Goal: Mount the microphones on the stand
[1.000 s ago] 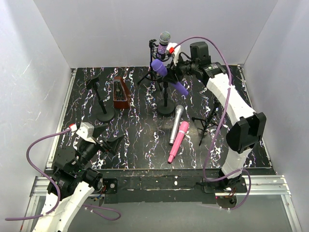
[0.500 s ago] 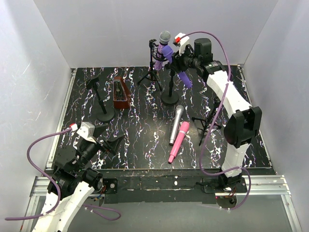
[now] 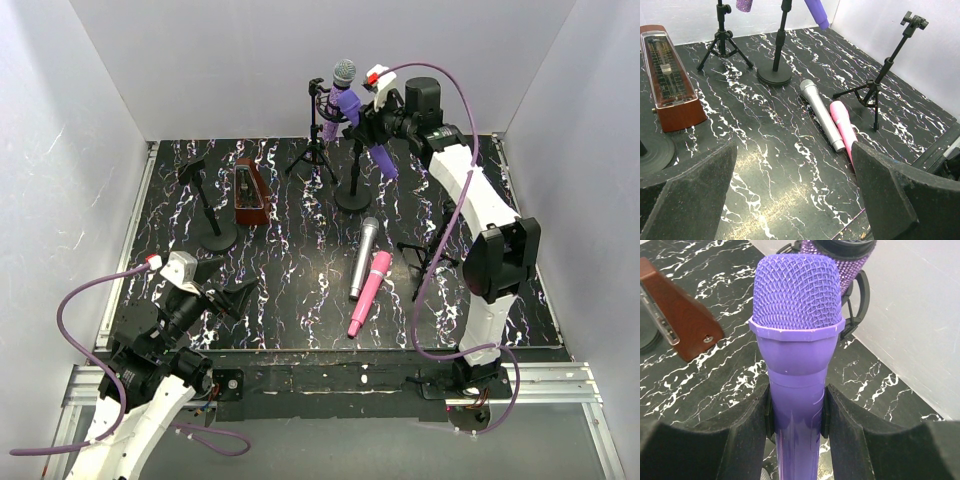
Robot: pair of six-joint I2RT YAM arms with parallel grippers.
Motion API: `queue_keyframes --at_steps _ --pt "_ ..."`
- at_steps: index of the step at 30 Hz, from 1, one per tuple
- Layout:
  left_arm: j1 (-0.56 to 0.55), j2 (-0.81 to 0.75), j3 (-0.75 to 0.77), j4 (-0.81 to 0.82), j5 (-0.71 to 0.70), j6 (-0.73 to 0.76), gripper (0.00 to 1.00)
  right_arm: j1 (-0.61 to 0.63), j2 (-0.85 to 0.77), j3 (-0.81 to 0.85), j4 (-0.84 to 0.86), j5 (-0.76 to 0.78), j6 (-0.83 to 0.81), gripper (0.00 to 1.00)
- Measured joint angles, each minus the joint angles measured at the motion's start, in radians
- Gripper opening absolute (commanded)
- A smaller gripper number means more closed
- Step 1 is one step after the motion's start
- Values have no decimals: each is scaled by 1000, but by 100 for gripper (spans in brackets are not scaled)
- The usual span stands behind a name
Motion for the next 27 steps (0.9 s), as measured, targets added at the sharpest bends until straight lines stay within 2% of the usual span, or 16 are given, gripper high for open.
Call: queue_keyframes --at_steps 4,11,18,24,27 --pt "0 1 0 0 0 0 98 -7 0 0 -3 -58 -11 15" --pt "0 1 0 0 0 0 98 -21 -33 -51 24 -48 0 14" --pt "0 1 -1 0 2 0 98 -32 -55 -74 31 64 41 13" --pt "0 1 -2 0 2 0 98 -34 -55 -82 58 230 79 19" --pt "0 1 -2 0 2 0 98 -38 -53 -85 68 251 94 23"
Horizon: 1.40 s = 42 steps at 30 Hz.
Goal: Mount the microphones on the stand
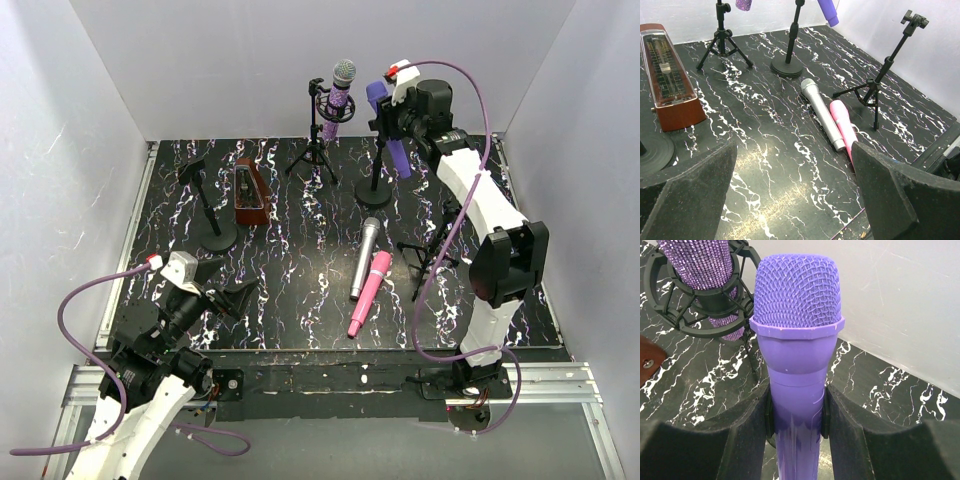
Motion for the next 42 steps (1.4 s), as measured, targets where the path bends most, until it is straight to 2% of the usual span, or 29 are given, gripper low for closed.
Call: queue_keyframes --at_steps 3,9,16,22,28,36,42 --pt "0 0 -3 0 0 0 98 -2 5 0 11 7 13 34" --pt "0 0 -4 0 0 0 98 -7 8 0 22 0 28 66" --pt "0 0 -4 0 0 0 98 -43 -1 0 29 -48 49 85" --pt "0 0 -4 0 0 -6 98 -69 -77 -8 0 -128 47 90" --pt "0 10 -3 -1 -5 -32 98 -95 -261 -66 -85 -259 -2 98" --pt "0 151 69 -44 -53 -112 98 -108 -567 -173 -349 -513 -193 98" --pt "0 271 159 -105 -108 -185 98 -107 -727 -326 -582 -755 -343 98"
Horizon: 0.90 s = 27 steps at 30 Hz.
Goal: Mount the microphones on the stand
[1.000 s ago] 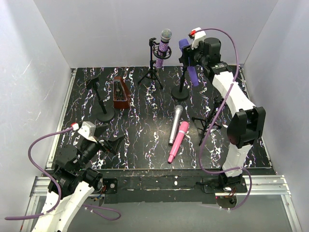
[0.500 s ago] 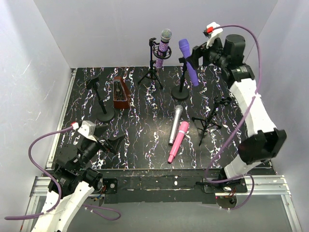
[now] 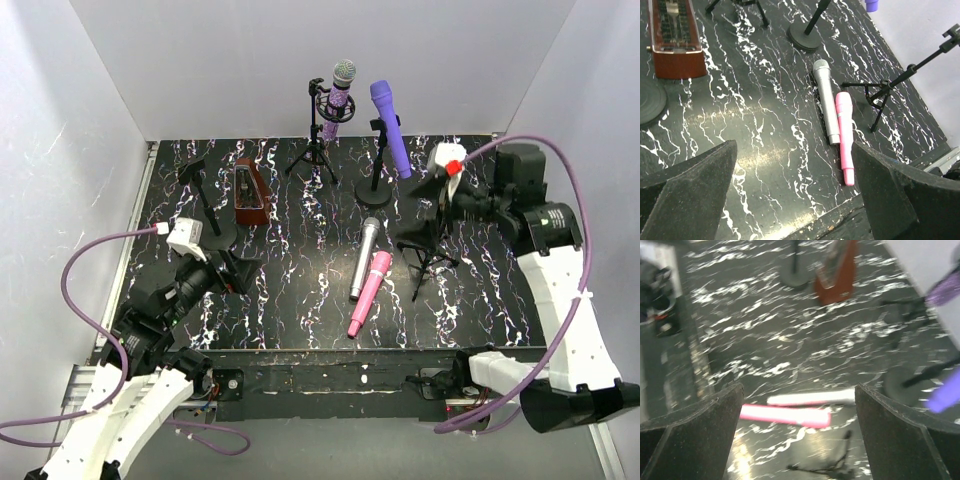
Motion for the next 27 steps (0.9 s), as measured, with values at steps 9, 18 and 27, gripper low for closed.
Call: queue_keyframes --at_steps 9,18,27 --pt "0 51 73 -79 -63 -69 98 0 -174 -284 -218 -165 -166 98" --pt "0 98 174 -134 -115 -72 98 -20 -279 -503 -178 -219 -174 98" --pt "0 295 494 -285 -239 87 98 -36 -287 -650 -73 -273 -138 98"
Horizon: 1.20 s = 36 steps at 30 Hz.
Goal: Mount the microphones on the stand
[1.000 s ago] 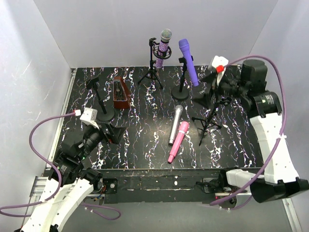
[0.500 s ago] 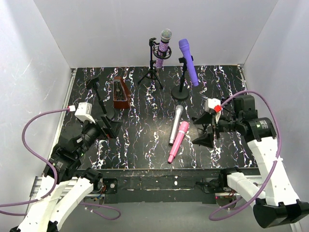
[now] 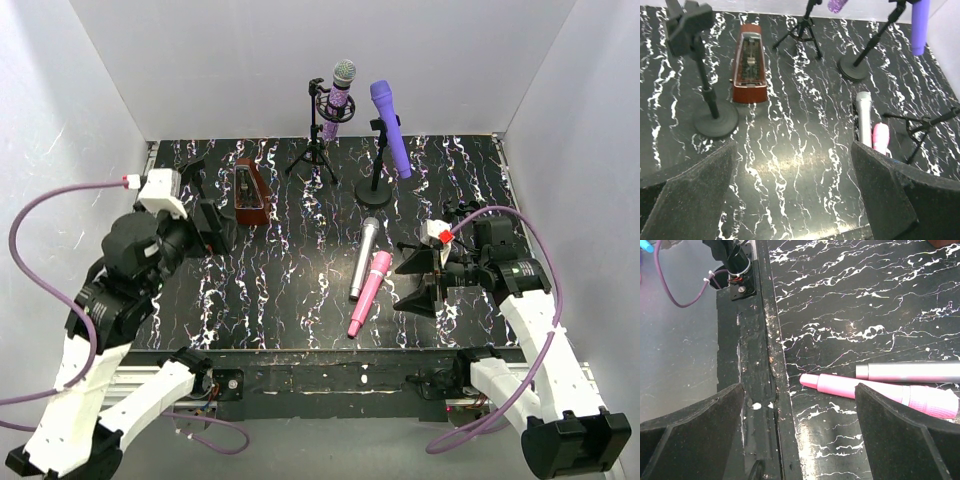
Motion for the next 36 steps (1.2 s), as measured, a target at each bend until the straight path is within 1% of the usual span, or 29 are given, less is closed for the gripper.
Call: queue_keyframes --at_steps 4,11,17,21,28,34,36 --pt "0 119 109 -30 -36 28 98 -3 -6 -22 35 -13 2 98" --pt "0 264 183 -37 -48 34 98 -3 -21 -78 64 -29 -5 98" --pt "0 288 220 -50 -63 22 98 -3 -27 -110 72 -47 -40 98" --pt "0 288 276 -57 -63 0 98 -3 -20 -117 72 -43 -63 98" --pt "0 305 343 -84 -97 13 98 -3 -21 -117 72 -39 -96 98" --pt "0 448 549 -142 -152 67 98 -3 -21 -117 68 -35 -112 98" --pt "0 484 578 -133 -166 80 98 -3 -22 -117 60 -34 -118 98"
